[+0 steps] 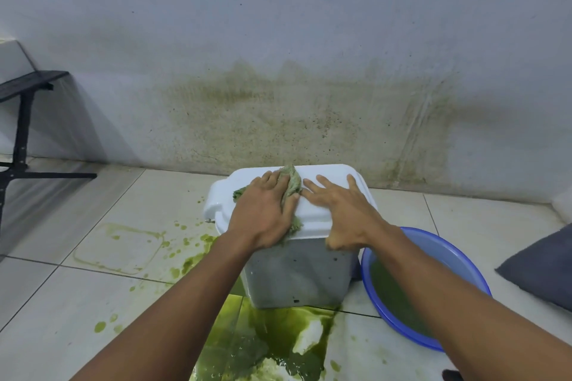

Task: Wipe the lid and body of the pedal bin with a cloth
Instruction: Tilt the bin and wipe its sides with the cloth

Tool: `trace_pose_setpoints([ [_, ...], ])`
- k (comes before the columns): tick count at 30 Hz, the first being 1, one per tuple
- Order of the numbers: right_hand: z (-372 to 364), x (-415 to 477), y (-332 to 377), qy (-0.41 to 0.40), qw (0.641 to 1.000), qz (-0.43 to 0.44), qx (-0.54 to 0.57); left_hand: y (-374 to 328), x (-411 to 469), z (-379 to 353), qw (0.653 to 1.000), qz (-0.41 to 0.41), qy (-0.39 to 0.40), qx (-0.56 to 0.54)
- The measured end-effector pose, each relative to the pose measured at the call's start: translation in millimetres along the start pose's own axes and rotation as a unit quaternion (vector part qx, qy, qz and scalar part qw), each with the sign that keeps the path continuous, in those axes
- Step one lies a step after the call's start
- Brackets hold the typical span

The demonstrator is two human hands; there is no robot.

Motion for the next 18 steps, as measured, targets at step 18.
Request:
trace_pose_setpoints([
  [18,12.6,64.9,-36.9,-0.122,0.98,-0.158,0.024,41.3,68.4,-0.6,0.995,-0.015,-0.096,0.016],
])
Point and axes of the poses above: each hand's wrist, its own x-axis towards the middle knuckle, its own z-axis out of the back of the hand, y = z × x, the point moved 3 cm from there along x, towards the middle knuckle, and after that the axes turned 6 degrees about -y, right-handed, at the moved point
